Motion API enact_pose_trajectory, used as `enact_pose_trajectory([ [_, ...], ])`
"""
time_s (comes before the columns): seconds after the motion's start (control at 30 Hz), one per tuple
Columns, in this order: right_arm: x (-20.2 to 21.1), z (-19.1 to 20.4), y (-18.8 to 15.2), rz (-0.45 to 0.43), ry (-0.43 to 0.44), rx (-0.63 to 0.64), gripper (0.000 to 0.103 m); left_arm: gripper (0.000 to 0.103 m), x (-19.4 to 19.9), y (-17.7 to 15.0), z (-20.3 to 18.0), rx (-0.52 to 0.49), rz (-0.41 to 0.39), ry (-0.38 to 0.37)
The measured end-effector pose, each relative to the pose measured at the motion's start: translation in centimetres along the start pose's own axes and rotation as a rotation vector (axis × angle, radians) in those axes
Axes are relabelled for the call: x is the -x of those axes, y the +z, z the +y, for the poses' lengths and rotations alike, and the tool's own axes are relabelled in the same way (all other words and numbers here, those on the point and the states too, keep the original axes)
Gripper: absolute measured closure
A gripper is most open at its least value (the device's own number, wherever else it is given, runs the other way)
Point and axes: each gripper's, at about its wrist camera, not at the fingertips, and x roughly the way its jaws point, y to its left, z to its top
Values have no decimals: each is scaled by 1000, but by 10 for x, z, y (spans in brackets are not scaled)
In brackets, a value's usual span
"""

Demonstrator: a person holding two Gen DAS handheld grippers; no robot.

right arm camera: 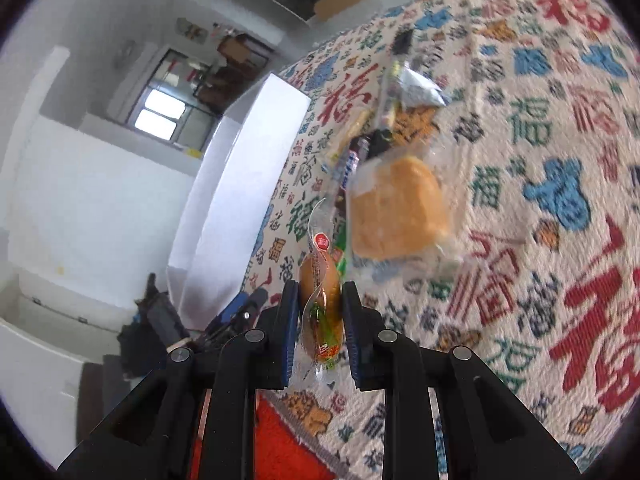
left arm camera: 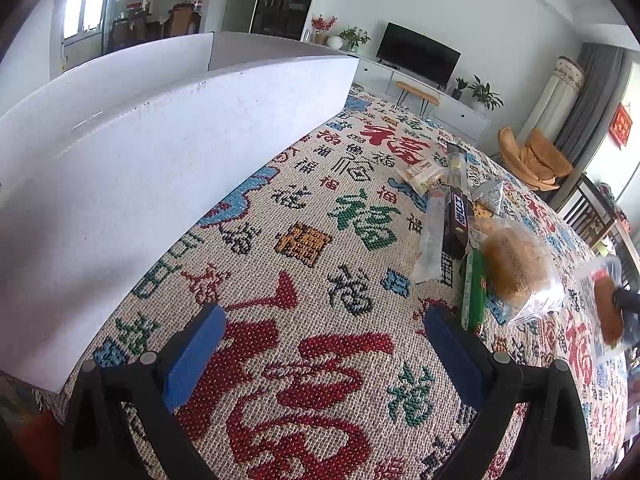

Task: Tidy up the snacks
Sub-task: 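Carry the yellow pack into the white box and open the right tool, then grasp the green sausage with the left tool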

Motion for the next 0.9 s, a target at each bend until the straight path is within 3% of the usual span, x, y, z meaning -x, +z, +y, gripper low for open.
enact_pose_trajectory([
  [0.1,19,-40,-21,-1,-40,-77,80,4,-1,0,1,7,7,-6],
  [0.2,33,-73,-32,-24,-152,-120,80,4,-1,-1,1,4,10,-5],
  [0.3,42,-86,-36,-58,-272,-83,77,4,1,-1,1,3,8,-1],
  [0.4,52,-96,-37,-110,-311,-83,61,4,4,-2,4,16,1,-3],
  [0.47,66,-101,-40,-169,-323,-91,58,4,5,-2,6,27,3,-6],
  [0.53,81,-99,-44,-235,-379,-54,43,4,4,-2,6,31,7,-9],
  [0.6,94,-92,-51,-304,-476,23,39,4,4,-2,5,26,6,-16],
  [0.73,98,-84,-66,-354,-819,217,37,4,13,-2,-1,0,-23,-84],
  [0.8,99,-95,-67,-355,-891,232,37,4,19,-4,-8,-35,-41,-120],
  [0.9,103,-113,-68,-361,-903,202,37,4,24,-7,-22,-108,-49,-146],
])
